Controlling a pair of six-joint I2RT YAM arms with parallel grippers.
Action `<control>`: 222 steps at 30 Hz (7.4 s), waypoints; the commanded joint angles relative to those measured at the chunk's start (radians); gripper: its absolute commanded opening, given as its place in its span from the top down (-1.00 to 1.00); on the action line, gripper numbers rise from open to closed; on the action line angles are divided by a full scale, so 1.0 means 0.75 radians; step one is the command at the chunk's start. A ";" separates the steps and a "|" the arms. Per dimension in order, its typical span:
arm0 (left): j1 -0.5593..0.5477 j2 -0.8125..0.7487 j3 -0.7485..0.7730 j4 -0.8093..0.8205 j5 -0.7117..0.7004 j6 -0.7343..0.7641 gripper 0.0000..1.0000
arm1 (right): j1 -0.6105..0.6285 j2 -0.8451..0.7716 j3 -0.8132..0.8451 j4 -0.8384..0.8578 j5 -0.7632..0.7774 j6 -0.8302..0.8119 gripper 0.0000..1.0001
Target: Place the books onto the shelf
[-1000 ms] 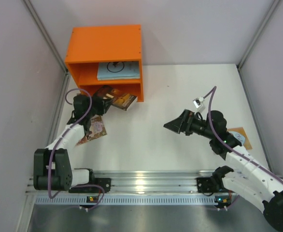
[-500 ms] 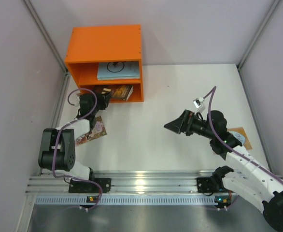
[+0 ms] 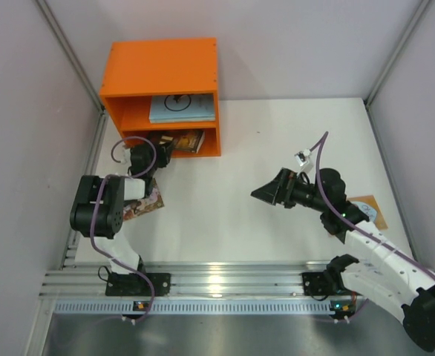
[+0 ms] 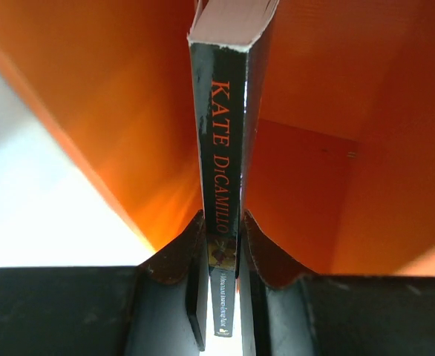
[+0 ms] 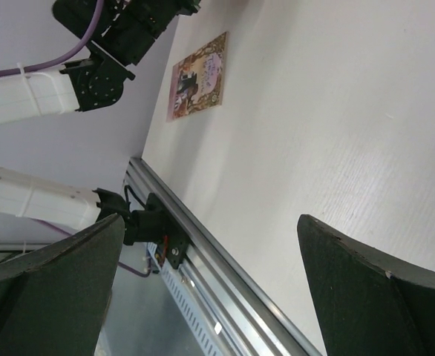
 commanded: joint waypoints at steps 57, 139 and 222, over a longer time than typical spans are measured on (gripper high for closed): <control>-0.128 0.118 0.147 -0.159 0.020 -0.055 1.00 | -0.010 0.003 -0.035 0.101 0.014 0.017 -1.00; -0.235 0.035 0.172 -0.324 -0.091 0.035 -0.02 | -0.024 0.068 -0.025 0.109 0.069 0.068 -1.00; 0.092 0.176 0.272 -0.312 -0.050 0.438 1.00 | -1.327 -0.059 -0.135 -0.319 0.548 0.052 -1.00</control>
